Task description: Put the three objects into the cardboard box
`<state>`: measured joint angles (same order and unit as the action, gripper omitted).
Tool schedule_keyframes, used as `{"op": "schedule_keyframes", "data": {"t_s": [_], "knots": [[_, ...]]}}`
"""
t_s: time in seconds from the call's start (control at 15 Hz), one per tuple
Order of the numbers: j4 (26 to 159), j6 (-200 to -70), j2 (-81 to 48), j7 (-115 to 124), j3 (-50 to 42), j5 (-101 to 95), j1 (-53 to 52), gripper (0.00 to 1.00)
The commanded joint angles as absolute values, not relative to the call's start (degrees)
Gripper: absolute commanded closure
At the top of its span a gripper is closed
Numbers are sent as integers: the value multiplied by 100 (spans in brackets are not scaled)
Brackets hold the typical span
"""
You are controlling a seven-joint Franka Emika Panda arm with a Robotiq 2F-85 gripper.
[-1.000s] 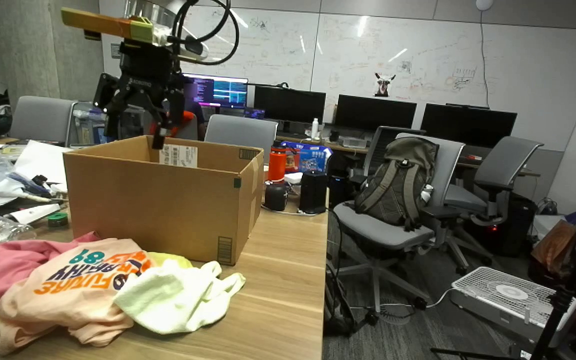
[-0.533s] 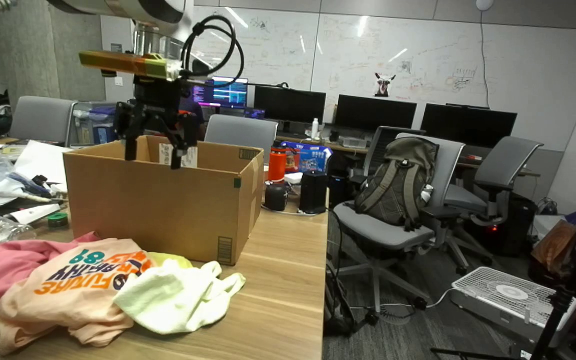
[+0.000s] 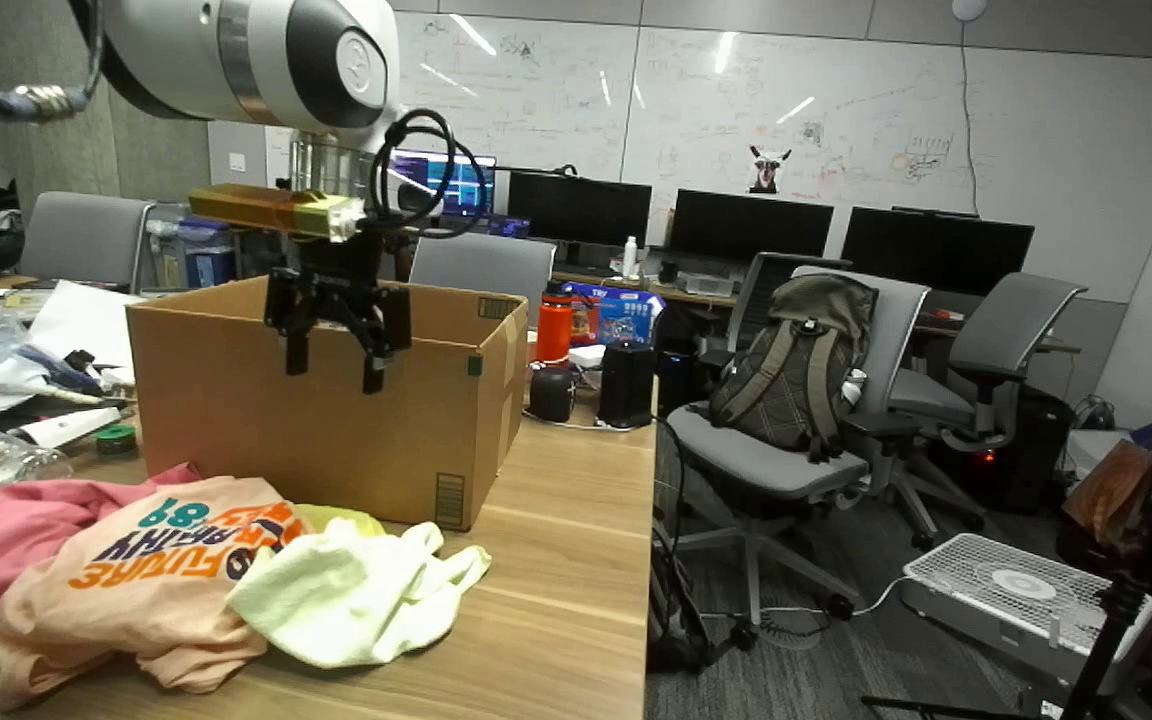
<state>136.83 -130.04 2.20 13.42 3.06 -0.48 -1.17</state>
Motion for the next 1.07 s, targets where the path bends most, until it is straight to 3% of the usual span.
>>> {"op": "schedule_keyframes", "data": {"t_s": [0.0, 1.0], "knots": [[13546, -13287, -24, 1948, 144, -329, 2, 0], [13604, -13066, -453, 2252, -44, -139, -11, 0]]}}
